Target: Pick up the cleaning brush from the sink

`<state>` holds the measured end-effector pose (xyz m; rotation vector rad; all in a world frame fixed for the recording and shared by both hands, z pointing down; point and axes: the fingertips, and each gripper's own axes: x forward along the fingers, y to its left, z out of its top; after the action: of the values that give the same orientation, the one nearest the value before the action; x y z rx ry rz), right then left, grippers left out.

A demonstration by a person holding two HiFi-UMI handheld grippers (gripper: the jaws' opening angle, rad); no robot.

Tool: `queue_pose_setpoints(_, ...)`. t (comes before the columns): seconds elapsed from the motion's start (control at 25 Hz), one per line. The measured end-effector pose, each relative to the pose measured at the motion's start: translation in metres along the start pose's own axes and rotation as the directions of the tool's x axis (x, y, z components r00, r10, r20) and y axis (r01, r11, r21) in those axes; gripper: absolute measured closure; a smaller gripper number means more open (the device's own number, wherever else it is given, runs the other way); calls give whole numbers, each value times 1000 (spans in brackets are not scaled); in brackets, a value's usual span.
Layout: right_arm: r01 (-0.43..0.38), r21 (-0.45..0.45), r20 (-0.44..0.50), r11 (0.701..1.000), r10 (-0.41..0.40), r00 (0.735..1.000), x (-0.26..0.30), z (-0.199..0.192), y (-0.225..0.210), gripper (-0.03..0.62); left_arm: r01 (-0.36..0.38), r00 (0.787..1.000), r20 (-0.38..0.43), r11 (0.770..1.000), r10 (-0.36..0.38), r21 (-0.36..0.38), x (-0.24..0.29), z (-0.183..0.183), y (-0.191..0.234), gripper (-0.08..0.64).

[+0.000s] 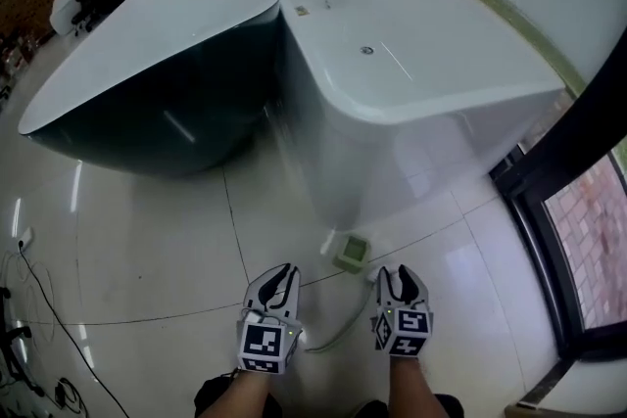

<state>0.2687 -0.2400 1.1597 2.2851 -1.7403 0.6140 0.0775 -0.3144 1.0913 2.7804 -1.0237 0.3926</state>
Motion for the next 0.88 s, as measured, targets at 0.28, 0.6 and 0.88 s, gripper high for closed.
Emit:
queue_pose_setpoints(0.28, 32, -27, -182, 999, -37, 983, 73, -143, -38, 446, 82, 992, 95, 996, -80, -18, 48, 6, -14, 525)
queue_pose_setpoints(0.6, 98, 3, -350, 995, -91, 932, 130, -237, -74, 399, 92, 987, 137, 995, -85, -47, 53, 18, -10, 531)
queue_pose_setpoints(0.88, 91, -69, -474, 993, -113, 873, 152, -282, -75, 390, 109, 982, 159, 994, -103, -29, 47, 21, -11, 532)
